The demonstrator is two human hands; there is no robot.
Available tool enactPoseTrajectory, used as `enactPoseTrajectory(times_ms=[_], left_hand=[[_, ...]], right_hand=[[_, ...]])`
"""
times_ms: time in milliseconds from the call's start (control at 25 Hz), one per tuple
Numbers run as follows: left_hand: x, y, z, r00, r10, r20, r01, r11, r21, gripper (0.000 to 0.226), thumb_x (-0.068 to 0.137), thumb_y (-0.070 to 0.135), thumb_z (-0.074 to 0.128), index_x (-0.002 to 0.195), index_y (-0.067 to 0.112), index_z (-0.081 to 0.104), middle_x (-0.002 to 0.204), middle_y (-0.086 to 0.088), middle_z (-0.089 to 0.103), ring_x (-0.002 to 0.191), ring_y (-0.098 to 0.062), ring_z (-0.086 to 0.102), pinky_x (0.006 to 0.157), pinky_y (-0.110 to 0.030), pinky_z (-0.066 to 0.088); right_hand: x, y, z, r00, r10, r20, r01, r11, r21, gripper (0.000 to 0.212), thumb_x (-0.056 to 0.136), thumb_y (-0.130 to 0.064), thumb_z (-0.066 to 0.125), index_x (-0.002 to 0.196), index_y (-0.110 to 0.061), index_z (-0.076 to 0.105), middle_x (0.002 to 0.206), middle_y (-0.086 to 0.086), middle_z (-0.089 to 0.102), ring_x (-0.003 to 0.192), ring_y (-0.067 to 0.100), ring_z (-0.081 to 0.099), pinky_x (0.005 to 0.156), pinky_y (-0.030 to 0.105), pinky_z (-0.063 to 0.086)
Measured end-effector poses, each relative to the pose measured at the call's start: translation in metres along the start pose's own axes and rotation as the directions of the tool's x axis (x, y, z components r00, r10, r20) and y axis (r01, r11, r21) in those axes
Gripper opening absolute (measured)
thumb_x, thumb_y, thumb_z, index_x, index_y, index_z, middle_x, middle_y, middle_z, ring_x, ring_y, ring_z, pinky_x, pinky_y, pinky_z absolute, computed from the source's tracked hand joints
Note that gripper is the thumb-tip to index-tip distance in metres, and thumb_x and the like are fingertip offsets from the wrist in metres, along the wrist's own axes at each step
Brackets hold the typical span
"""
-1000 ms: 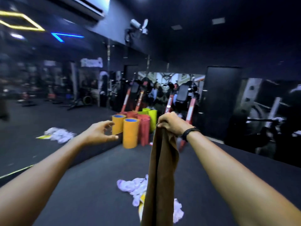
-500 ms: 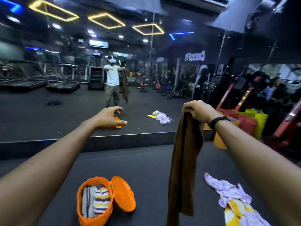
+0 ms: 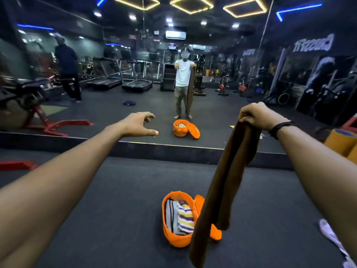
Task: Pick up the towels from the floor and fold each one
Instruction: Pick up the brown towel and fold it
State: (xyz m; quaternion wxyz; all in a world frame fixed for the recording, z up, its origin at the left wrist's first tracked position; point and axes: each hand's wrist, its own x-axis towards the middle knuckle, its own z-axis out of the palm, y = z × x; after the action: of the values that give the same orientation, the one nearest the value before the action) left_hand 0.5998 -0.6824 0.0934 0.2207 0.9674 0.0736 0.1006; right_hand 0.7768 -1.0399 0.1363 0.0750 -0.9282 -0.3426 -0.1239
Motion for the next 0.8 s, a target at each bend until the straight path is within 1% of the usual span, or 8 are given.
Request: enactPoseTrajectory(times_ms=[80,200,320,360,440,600,680,800], left_hand=[[0.003,-0.029,-0.017,1.000,-0.010,-0.019,0.010,1.000,0.010,0.070,0.077,0.043,0.075,0.136,0.019,0.047,0.130,-0.007,0.057,0.114,-0.021,0.056,0.101,-0.033,0.043],[0.012,-0.072,-0.035,0.999,-0.038,-0.030,0.038,0.999,0.013,0.070,0.078,0.043,0.074,0.137,0.019,0.046,0.130,-0.007,0.057,0.115,-0.022,0.056,0.100,-0.033,0.043],[0.031,-0.111,-0.043,0.997,-0.065,-0.037,0.067,0.997,0.030,0.070,0.078,0.044,0.074,0.137,0.021,0.046,0.131,-0.006,0.056,0.115,-0.022,0.056,0.102,-0.034,0.043],[0.039,-0.120,-0.046,0.997,-0.067,-0.044,0.069,0.997,0.030,0.070,0.078,0.044,0.074,0.137,0.021,0.046,0.130,-0.005,0.056,0.115,-0.021,0.056,0.102,-0.034,0.043],[0.060,-0.139,-0.052,0.997,-0.066,-0.046,0.067,0.997,0.037,0.070,0.078,0.044,0.074,0.137,0.021,0.046,0.131,-0.005,0.056,0.116,-0.021,0.056,0.102,-0.035,0.043],[0.129,-0.172,-0.063,0.998,-0.053,-0.019,0.054,0.996,0.067,0.069,0.078,0.045,0.073,0.137,0.022,0.046,0.131,-0.004,0.056,0.117,-0.019,0.055,0.101,-0.033,0.043],[0.168,-0.179,-0.069,0.999,-0.037,0.000,0.036,0.997,0.067,0.068,0.078,0.046,0.073,0.136,0.023,0.047,0.131,-0.002,0.056,0.117,-0.017,0.054,0.100,-0.031,0.042],[0.221,-0.181,-0.068,1.000,0.016,-0.006,-0.016,1.000,-0.018,0.063,0.077,0.047,0.073,0.132,0.024,0.052,0.126,0.001,0.058,0.114,-0.014,0.056,0.096,-0.027,0.043]], right_hand=[[0.030,-0.024,0.008,1.000,-0.007,-0.013,0.007,1.000,0.013,0.025,0.086,-0.016,0.066,0.072,-0.035,0.057,0.089,0.009,0.068,0.089,0.032,0.063,0.084,0.045,0.053],[0.081,-0.061,0.023,0.997,-0.077,0.007,0.077,0.997,0.020,0.021,0.086,-0.019,0.068,0.074,-0.033,0.058,0.091,0.012,0.068,0.096,0.033,0.060,0.087,0.047,0.051],[0.130,-0.090,0.042,0.990,-0.140,-0.009,0.140,0.989,0.049,0.006,0.085,-0.020,0.070,0.081,-0.016,0.069,0.090,0.013,0.070,0.096,0.033,0.059,0.087,0.041,0.049],[0.145,-0.097,0.048,0.988,-0.156,-0.022,0.157,0.986,0.062,0.010,0.085,-0.020,0.071,0.084,-0.010,0.071,0.090,0.014,0.070,0.094,0.032,0.060,0.086,0.037,0.049],[0.176,-0.114,0.060,0.982,-0.185,-0.023,0.187,0.978,0.096,0.015,0.084,-0.021,0.072,0.085,-0.006,0.073,0.088,0.013,0.072,0.089,0.029,0.063,0.082,0.031,0.046],[0.249,-0.138,0.082,0.976,-0.217,0.008,0.211,0.956,0.206,0.021,0.074,-0.026,0.081,0.076,-0.007,0.072,0.075,0.005,0.069,0.071,0.015,0.060,0.065,0.020,0.045],[0.281,-0.143,0.090,0.981,-0.193,0.019,0.179,0.939,0.294,0.027,0.066,-0.025,0.087,0.072,-0.016,0.062,0.067,-0.004,0.061,0.065,0.010,0.055,0.056,0.016,0.042],[0.322,-0.150,0.104,0.987,-0.148,0.065,0.109,0.905,0.412,0.049,0.061,-0.022,0.090,0.085,-0.014,0.048,0.065,-0.006,0.059,0.052,-0.002,0.052,0.048,0.012,0.038]])
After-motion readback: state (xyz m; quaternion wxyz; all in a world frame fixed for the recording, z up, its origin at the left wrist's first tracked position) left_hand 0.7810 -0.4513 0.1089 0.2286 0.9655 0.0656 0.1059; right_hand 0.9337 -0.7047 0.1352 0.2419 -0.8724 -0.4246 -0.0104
